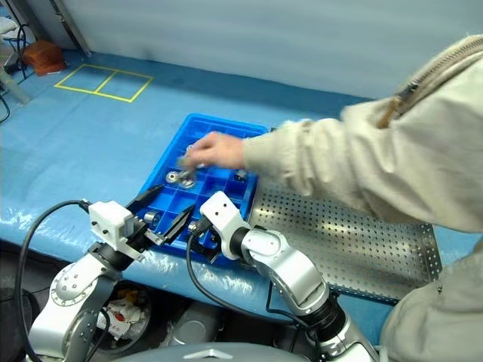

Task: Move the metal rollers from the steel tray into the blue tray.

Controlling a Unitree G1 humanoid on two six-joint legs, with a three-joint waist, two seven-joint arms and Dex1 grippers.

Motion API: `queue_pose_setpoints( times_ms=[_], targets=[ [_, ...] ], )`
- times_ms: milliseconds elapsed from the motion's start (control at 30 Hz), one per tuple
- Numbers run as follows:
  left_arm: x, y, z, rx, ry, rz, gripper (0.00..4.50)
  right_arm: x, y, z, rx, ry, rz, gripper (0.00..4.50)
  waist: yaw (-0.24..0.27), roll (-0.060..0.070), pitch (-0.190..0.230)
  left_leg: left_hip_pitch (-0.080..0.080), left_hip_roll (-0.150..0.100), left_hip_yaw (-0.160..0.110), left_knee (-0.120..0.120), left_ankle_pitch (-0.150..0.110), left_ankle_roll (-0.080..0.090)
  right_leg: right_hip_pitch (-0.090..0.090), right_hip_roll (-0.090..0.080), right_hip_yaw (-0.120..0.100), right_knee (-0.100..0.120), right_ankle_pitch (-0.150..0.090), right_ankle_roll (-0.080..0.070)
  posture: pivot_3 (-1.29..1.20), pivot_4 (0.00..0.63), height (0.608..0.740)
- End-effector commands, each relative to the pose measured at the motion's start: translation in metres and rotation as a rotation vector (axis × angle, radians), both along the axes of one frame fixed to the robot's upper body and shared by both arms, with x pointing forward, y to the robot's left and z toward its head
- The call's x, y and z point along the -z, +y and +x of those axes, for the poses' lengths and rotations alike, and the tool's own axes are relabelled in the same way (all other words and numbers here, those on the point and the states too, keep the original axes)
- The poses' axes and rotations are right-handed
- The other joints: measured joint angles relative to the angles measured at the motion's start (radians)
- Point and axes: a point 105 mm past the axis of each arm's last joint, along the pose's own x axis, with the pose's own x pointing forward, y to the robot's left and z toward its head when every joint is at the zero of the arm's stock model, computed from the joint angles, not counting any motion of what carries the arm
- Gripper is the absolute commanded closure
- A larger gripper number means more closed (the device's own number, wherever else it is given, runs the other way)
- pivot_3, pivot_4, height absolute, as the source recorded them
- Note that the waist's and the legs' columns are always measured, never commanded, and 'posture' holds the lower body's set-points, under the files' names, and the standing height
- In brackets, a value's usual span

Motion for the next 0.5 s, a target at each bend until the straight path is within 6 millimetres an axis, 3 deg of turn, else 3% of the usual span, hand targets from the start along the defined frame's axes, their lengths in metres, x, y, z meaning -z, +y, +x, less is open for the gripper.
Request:
queue_pose_setpoints(
  times_ms=[33, 500],
  targets=[
    [-0.0049, -0.0004, 0.0003, 0.009, -0.024, 0.003, 0.0, -0.0057, 0.0013, -0.0027, -0.007, -0.019, 0.022, 0.16, -0.001, 0.0, 0.0, 0.0, 0.0, 0.0, 0.0, 0.0, 0.0, 0.0, 0.0, 0.0, 0.0, 0.0, 0.0, 0.42, 0.15, 0.74],
    [-0.0049, -0.0018, 0.0016, 0.021, -0.023, 0.004, 0.0, -0.007, 0.0005, -0.0028, 0.005, -0.022, 0.027, 0.16, -0.009, 0.0, 0.0, 0.0, 0.0, 0.0, 0.0, 0.0, 0.0, 0.0, 0.0, 0.0, 0.0, 0.0, 0.0, 0.4, 0.15, 0.74]
  ],
)
